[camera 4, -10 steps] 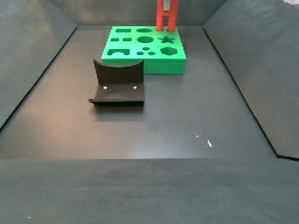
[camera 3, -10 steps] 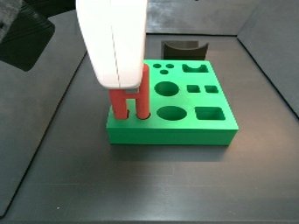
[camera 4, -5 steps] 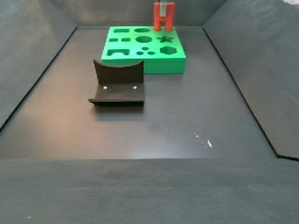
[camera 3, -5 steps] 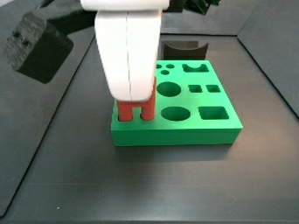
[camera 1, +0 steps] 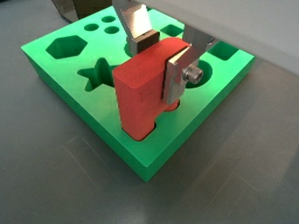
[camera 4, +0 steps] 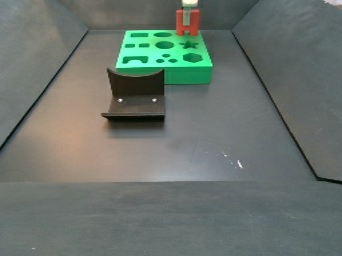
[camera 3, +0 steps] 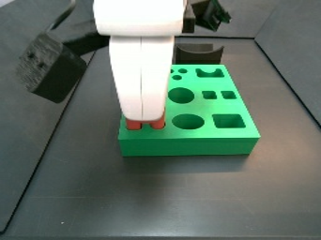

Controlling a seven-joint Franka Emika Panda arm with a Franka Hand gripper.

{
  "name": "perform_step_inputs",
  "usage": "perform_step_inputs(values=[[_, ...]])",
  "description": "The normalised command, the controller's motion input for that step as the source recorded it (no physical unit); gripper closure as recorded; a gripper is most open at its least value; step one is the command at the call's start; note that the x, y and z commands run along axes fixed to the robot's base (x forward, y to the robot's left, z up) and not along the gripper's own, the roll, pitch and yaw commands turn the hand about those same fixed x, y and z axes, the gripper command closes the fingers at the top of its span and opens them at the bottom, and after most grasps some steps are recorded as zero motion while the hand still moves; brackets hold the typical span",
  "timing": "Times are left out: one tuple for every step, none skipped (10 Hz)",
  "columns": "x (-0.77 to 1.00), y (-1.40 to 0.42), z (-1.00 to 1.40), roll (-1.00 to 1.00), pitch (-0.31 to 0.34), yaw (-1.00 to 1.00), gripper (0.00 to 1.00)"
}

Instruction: Insert the square-circle object.

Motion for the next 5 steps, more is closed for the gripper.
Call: perform_step_inputs(values=[[0.06, 0.00, -0.23, 0.00, 0.000, 0.00, 1.00], [0.05, 0.00, -0.20, 0.00, 0.000, 0.00, 1.00], [0.05, 0.00, -0.17, 0.01, 0.010, 0.00, 1.00], [0.05, 0.00, -0.07, 0.01, 0.019, 0.00, 1.00], [0.00, 0.00, 0.00, 0.00, 0.000, 0.00, 1.00]])
